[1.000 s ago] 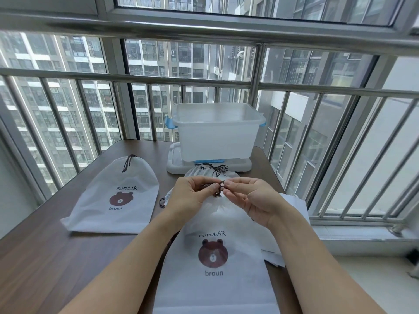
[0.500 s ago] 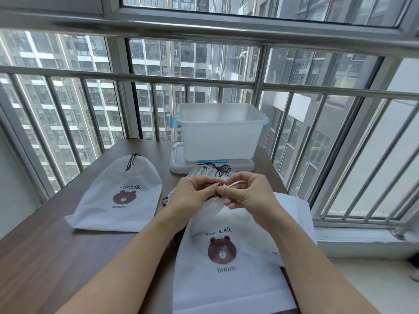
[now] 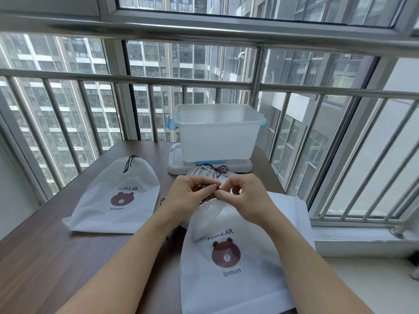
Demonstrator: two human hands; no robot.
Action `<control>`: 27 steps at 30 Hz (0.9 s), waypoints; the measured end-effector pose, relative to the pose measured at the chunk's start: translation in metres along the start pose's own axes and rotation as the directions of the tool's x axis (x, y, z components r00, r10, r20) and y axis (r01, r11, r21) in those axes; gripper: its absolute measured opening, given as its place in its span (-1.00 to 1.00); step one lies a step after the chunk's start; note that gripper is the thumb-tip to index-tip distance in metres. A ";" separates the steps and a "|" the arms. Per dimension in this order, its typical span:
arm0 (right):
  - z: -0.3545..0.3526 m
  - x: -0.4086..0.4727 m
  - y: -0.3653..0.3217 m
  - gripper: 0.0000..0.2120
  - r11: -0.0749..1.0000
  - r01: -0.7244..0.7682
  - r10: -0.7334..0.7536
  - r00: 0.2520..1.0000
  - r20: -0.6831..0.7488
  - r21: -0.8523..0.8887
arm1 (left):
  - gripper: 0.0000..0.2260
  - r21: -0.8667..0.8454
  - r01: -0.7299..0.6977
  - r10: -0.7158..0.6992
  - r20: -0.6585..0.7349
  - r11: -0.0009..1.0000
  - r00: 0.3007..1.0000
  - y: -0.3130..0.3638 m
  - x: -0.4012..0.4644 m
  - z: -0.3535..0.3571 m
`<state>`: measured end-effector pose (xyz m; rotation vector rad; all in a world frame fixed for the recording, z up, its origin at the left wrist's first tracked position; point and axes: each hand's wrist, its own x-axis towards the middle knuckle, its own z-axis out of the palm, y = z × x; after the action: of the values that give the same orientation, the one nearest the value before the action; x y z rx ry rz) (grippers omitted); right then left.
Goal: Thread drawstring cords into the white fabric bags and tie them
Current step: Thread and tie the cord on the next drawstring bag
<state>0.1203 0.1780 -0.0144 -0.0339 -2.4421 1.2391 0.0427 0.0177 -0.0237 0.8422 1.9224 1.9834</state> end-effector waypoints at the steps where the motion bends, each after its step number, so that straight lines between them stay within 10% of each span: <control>1: 0.000 -0.001 0.000 -0.85 0.999 0.013 -0.013 1.000 -0.007 -0.031 | -0.87 0.015 -0.011 0.011 0.008 1.000 1.000 -0.001 0.000 0.000; 27: -0.009 -0.003 0.001 -0.74 0.975 -0.107 0.069 0.979 0.192 0.196 | -0.87 0.000 -0.049 0.048 0.218 0.999 0.975 -0.003 0.002 -0.005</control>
<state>0.1261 0.1847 -0.0112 0.0314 -2.4748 1.5930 0.0379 0.0153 -0.0260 1.0689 1.7992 1.8270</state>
